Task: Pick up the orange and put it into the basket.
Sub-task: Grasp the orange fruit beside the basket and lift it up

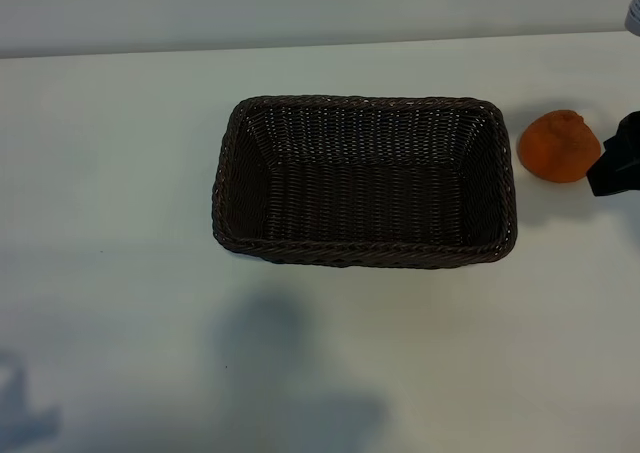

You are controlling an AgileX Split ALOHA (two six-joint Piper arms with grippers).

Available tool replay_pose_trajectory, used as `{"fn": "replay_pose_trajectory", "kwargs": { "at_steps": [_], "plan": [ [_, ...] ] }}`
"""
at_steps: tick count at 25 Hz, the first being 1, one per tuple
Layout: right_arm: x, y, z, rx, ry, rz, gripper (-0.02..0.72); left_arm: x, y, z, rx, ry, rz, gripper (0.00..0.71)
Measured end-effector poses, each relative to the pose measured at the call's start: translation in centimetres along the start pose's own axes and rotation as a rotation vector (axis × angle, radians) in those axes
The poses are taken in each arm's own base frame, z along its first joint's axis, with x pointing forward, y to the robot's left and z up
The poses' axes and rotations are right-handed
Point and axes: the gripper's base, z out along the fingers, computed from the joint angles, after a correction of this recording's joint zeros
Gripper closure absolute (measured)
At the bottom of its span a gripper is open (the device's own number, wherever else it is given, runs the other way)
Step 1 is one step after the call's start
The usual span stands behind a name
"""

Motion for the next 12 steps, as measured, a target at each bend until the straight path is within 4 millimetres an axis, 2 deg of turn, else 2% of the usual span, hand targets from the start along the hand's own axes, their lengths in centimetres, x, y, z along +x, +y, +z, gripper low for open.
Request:
{"fn": "replay_pose_trajectory", "kwargs": {
  "at_steps": [9,12],
  "plan": [
    [-0.09,-0.03,0.0,0.003,-0.01,-0.002,0.125,0.03,-0.03,-0.04,0.005,-0.003,-0.001,0.117],
    [-0.09,-0.02,0.0,0.003,-0.01,-0.002,0.125,0.5,-0.05,-0.56,0.013,-0.053,0.005,0.117]
  ]
}}
